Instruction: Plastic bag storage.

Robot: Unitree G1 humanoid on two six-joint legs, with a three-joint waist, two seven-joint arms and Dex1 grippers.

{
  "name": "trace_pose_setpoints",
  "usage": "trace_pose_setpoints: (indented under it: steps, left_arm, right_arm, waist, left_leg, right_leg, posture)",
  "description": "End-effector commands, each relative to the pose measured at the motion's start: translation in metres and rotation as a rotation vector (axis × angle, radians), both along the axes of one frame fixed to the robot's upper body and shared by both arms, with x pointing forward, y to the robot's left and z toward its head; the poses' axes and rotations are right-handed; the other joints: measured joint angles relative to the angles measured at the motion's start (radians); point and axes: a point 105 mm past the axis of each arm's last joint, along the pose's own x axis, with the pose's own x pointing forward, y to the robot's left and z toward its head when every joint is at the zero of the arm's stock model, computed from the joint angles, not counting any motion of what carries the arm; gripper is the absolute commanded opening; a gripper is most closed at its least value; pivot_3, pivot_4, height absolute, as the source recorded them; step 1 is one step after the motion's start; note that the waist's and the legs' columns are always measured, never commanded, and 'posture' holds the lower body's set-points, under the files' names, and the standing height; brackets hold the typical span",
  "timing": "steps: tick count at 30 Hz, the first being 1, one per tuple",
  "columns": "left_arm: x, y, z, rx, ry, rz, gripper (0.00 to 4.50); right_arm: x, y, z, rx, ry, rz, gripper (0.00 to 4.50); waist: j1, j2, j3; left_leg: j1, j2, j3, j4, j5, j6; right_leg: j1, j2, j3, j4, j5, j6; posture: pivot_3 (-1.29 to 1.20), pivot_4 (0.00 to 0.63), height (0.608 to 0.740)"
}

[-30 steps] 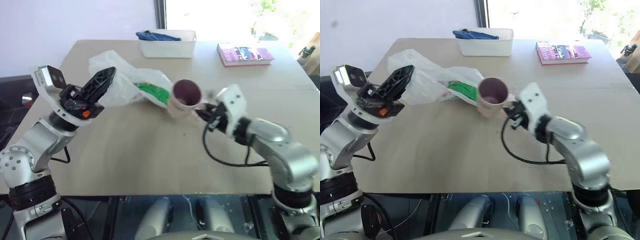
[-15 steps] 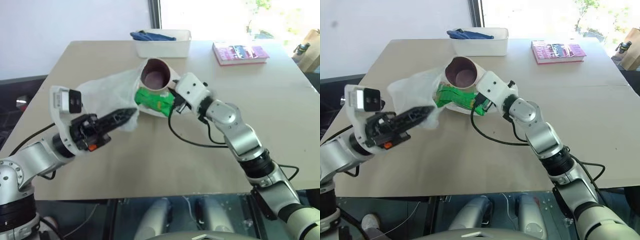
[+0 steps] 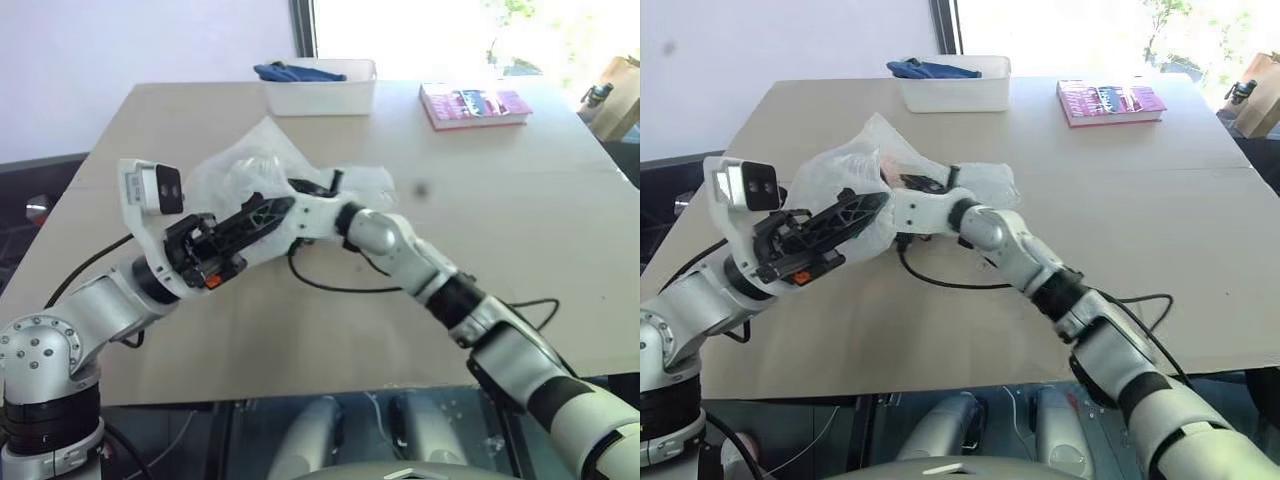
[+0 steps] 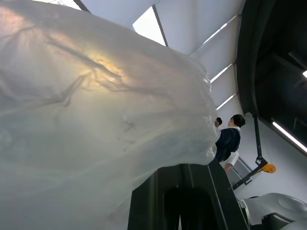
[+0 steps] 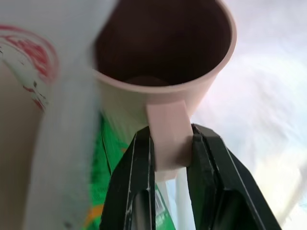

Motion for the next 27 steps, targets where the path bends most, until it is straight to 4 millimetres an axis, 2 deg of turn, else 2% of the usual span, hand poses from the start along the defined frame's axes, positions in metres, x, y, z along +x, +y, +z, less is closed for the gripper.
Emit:
trace_pose_setpoints:
  steps: [1, 2, 5, 6, 10, 16, 19, 21, 23, 27]
  left_arm:
    - [-0.003, 0.001, 0.009, -0.040, -0.036, 0.028, 0.00]
    - [-0.002, 0.002, 0.009, -0.050, -0.034, 0.042, 0.00]
    - [-0.001, 0.003, 0.009, -0.064, -0.031, 0.058, 0.00]
    - [0.000, 0.004, 0.009, -0.073, -0.030, 0.069, 0.00]
    - [0.006, 0.007, 0.011, -0.110, -0.023, 0.104, 0.00]
    - [0.010, 0.010, 0.012, -0.129, -0.015, 0.123, 0.00]
    - [0.010, 0.010, 0.011, -0.127, -0.010, 0.125, 0.00]
    - [0.010, 0.010, 0.010, -0.125, -0.008, 0.120, 0.00]
    - [0.010, 0.008, 0.010, -0.120, -0.007, 0.111, 0.00]
    - [0.009, 0.005, 0.010, -0.115, -0.008, 0.095, 0.00]
  right_arm:
    - [-0.013, 0.009, 0.010, 0.033, -0.033, 0.126, 1.76]
    - [-0.011, 0.005, 0.015, 0.050, -0.048, 0.122, 2.35]
    - [-0.007, -0.008, 0.018, 0.051, -0.061, 0.107, 3.58]
    - [-0.005, -0.020, 0.017, 0.038, -0.051, 0.097, 4.02]
    - [-0.004, -0.066, 0.026, 0.018, -0.052, 0.036, 4.02]
    - [-0.025, -0.111, 0.037, 0.119, 0.163, -0.040, 4.02]
    - [-0.034, -0.131, 0.043, 0.154, 0.213, -0.097, 4.02]
    - [-0.028, -0.142, 0.046, 0.200, 0.250, -0.186, 4.02]
    - [-0.012, -0.153, 0.043, 0.266, 0.321, -0.300, 4.02]
    - [0.024, -0.163, 0.022, 0.294, 0.426, -0.461, 4.02]
  waist:
    - [0.001, 0.000, 0.000]
    - [0.001, 0.000, 0.000]
    - [0.002, 0.000, 0.000]
    - [0.003, 0.000, 0.000]
    - [0.017, 0.000, 0.000]
    - [0.016, 0.000, 0.000]
    - [0.023, 0.000, 0.000]
    - [0.022, 0.000, 0.000]
    - [0.022, 0.000, 0.000]
    - [0.021, 0.000, 0.000]
  left_leg:
    - [0.000, 0.000, -0.001, 0.000, 0.000, 0.000]
    - [0.000, 0.000, -0.001, 0.000, 0.000, 0.000]
    - [0.000, 0.000, -0.001, 0.000, 0.000, 0.000]
    - [0.000, 0.000, -0.001, 0.001, 0.000, 0.000]
    - [0.000, 0.000, -0.002, 0.001, 0.000, 0.000]
    - [0.000, 0.001, -0.001, 0.001, 0.000, 0.000]
    - [0.000, 0.001, -0.001, 0.001, 0.000, 0.000]
    - [0.000, 0.001, -0.001, 0.002, 0.000, 0.000]
    - [0.000, 0.001, -0.001, 0.002, 0.000, 0.000]
    - [0.001, 0.001, -0.001, 0.002, 0.000, -0.001]
  right_leg:
    - [0.000, 0.000, -0.001, -0.001, 0.000, 0.000]
    - [0.000, 0.000, -0.001, -0.001, 0.000, 0.000]
    - [0.000, 0.000, -0.001, -0.001, 0.000, 0.000]
    - [0.000, 0.000, -0.001, 0.000, 0.000, 0.000]
    - [0.001, 0.000, -0.002, 0.000, 0.000, 0.000]
    - [0.001, 0.001, -0.001, 0.000, 0.000, 0.000]
    - [0.001, 0.001, -0.001, 0.000, 0.000, 0.000]
    - [0.002, 0.000, -0.001, 0.000, 0.000, 0.000]
    - [0.002, 0.000, -0.001, 0.001, 0.000, 0.000]
    - [0.002, 0.000, -0.001, 0.001, 0.001, -0.002]
  posture:
    - [0.00, 0.150, 0.740]
    - [0.00, 0.150, 0.740]
    - [0.00, 0.150, 0.740]
    - [0.00, 0.150, 0.740]
    - [0.00, 0.150, 0.740]
    - [0.00, 0.150, 0.740]
    - [0.00, 0.150, 0.740]
    - [0.00, 0.150, 0.740]
    - [0.00, 0.150, 0.740]
    - [0.00, 0.150, 0.740]
